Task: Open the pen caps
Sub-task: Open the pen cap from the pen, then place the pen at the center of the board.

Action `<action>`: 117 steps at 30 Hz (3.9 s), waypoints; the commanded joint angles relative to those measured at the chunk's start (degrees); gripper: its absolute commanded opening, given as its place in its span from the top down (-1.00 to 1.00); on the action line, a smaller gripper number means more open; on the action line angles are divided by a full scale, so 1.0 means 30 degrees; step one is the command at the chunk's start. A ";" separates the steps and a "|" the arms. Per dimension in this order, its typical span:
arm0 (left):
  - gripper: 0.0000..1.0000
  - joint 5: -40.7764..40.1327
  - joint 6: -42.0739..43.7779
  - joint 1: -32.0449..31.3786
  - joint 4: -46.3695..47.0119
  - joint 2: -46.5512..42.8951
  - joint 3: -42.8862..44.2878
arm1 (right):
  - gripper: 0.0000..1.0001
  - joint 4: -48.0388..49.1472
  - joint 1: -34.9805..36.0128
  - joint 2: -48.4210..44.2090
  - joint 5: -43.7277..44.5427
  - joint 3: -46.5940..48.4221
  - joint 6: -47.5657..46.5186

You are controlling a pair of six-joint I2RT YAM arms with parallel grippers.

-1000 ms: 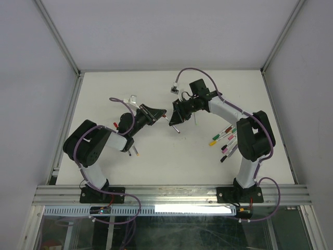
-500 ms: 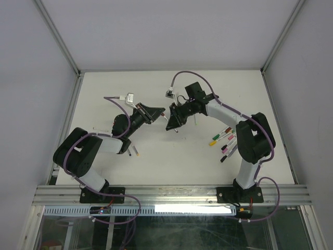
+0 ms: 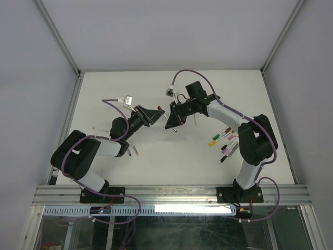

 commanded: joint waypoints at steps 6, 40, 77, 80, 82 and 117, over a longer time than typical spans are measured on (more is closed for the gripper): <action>0.25 0.0382 -0.0037 -0.0075 0.1763 -0.0324 -0.0009 | 1.00 0.1101 0.0035 -0.0997 -0.0109 -0.0201 0.0564; 1.00 -0.0962 -0.2307 0.8050 -0.0918 -0.2142 0.3359 | 1.00 0.1740 0.2175 0.0313 0.0600 -0.0600 0.1013; 1.00 -0.5512 0.2605 0.8176 -2.5078 -1.7155 -0.0658 | 0.46 0.0692 0.9551 0.6374 1.9469 0.4600 0.9576; 1.00 -0.5325 0.2684 0.8158 -2.5137 -1.7101 -0.0662 | 0.41 0.0652 0.9544 0.6501 1.9477 0.4585 0.9513; 1.00 -0.5209 0.2741 0.8178 -2.5125 -1.7169 -0.0662 | 0.40 0.0655 0.9540 0.6505 1.9328 0.4575 0.9450; 0.94 -0.5183 0.3897 0.3966 -2.4075 -0.1350 0.6817 | 0.25 -0.0020 0.1243 -0.1150 0.4519 0.1907 0.0264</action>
